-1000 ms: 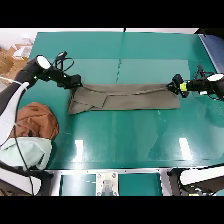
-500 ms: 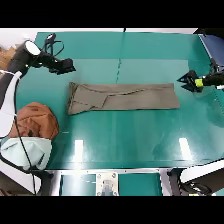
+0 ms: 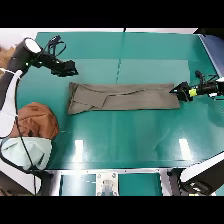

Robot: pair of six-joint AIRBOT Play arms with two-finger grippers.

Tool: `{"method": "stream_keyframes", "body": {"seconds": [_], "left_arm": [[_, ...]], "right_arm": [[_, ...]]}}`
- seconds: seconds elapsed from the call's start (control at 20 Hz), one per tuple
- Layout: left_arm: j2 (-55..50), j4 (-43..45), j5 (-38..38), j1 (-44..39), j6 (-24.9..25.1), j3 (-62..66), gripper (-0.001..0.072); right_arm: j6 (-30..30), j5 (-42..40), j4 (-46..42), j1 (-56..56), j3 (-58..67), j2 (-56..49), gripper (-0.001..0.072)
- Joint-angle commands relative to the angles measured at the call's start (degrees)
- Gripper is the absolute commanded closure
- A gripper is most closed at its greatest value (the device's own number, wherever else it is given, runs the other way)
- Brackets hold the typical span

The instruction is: Fold the shirts.

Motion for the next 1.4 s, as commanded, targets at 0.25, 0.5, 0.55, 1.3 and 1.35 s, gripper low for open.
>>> {"method": "stream_keyframes", "body": {"seconds": [0.25,0.5,0.55,1.3,1.35], "left_arm": [[-0.3,-1.8,6.9,-8.2,3.8,0.1,0.0682],[-3.7,-7.2,15.5,-15.6,3.8,0.1,0.0684],[-5.7,-8.4,15.5,-17.7,3.8,0.1,0.0683],[-18.6,-18.5,21.6,-31.3,7.3,1.2,0.0683],[-18.6,-18.5,20.8,-31.3,7.3,2.1,0.0683]], "right_arm": [[-1.4,0.6,0.4,2.4,3.9,-2.8,0.0694],[-1.2,6.6,0.6,3.6,7.1,3.8,0.0694],[-1.2,7.2,0.8,4.2,7.1,6.4,0.0695],[1.5,9.3,12.0,17.4,7.1,26.7,0.0693],[1.8,9.3,12.0,17.4,7.1,26.7,0.0693]]}}
